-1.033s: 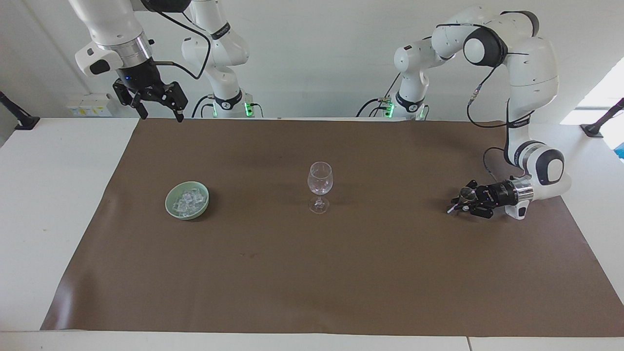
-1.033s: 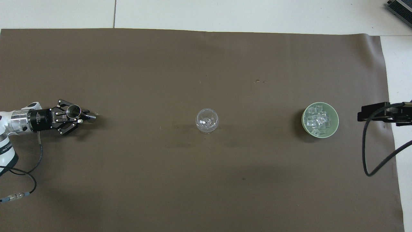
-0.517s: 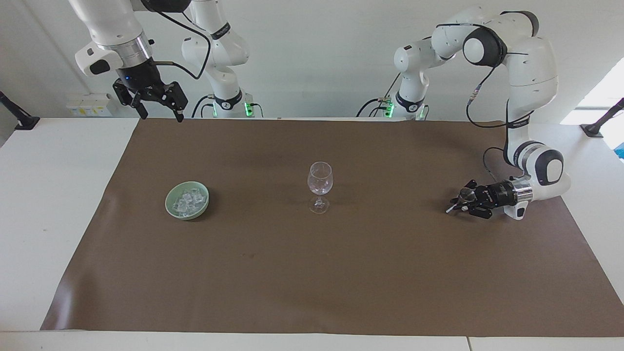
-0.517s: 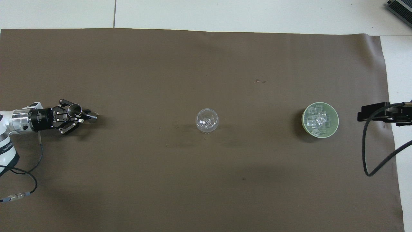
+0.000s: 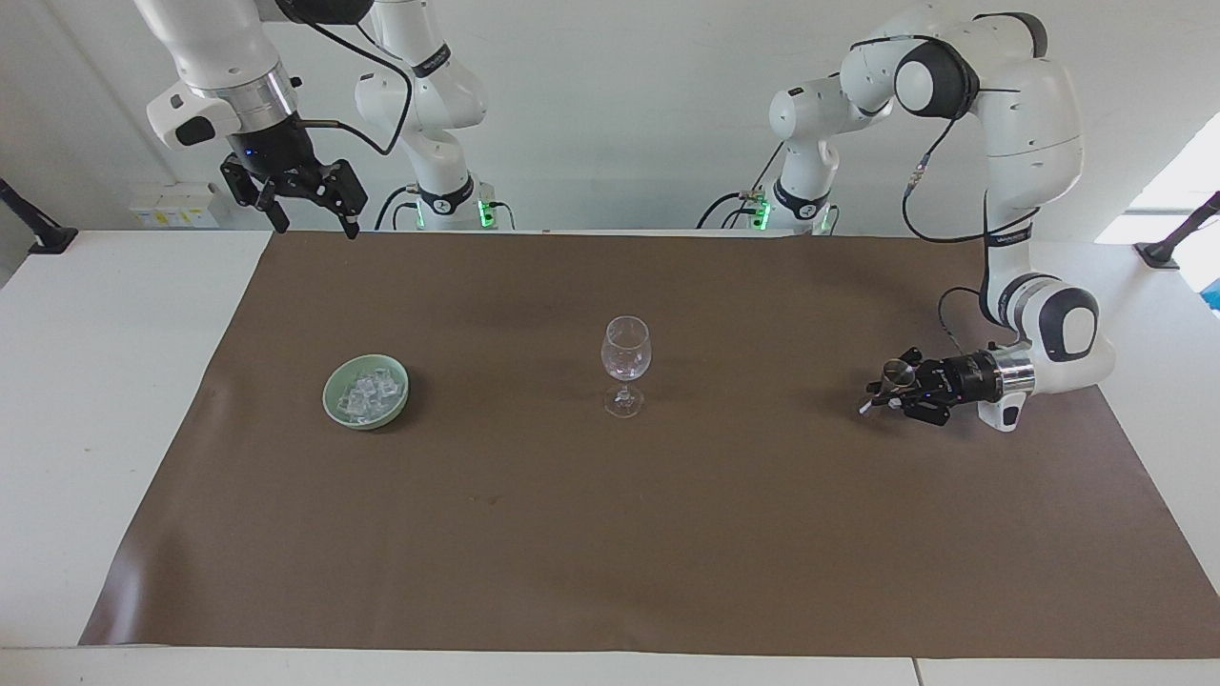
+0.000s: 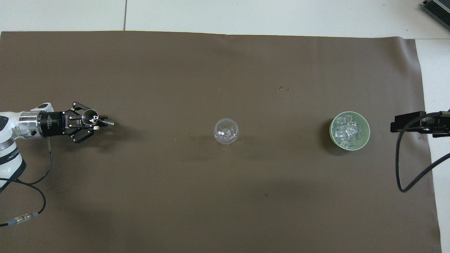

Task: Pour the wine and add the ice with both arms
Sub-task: 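Lift the metal cup with the left gripper toward the clear glass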

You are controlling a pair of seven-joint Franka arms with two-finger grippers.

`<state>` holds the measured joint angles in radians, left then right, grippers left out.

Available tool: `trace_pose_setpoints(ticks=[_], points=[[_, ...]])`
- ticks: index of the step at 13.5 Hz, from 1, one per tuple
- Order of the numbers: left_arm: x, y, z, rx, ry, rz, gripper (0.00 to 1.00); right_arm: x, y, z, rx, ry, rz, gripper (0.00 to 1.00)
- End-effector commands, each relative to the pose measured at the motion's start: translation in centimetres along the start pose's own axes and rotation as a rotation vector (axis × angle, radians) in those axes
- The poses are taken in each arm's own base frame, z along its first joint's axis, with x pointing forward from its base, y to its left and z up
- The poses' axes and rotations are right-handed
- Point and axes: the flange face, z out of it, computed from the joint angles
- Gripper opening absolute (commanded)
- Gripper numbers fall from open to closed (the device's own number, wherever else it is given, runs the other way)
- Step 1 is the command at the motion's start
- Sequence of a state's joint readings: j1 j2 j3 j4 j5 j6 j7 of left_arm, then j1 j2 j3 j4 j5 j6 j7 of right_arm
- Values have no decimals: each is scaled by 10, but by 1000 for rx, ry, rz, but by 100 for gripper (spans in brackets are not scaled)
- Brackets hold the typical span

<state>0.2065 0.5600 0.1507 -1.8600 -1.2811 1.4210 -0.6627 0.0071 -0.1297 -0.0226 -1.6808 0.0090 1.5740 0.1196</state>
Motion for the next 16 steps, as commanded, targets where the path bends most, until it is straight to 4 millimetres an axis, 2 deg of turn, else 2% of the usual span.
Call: trace_pose_setpoints(ticks=[1,4,7,11,16], points=[[-28,-7,28,-11,1,4,0,-5,1,-2,-5,-7,-22,100],[-57,-6,60,33,4,-8,0,-5,1,-3,-5,-6,-22,100],[-81,-5,78,39,39,-19,0,-5,1,-3,-5,-6,-22,100],[-104,-6,109,54,22,-10,0,-5,1,-2,-5,-7,-22,100],[-131,-5,170,79,-63,18,0,-5,1,-3,-5,-6,-22,100]])
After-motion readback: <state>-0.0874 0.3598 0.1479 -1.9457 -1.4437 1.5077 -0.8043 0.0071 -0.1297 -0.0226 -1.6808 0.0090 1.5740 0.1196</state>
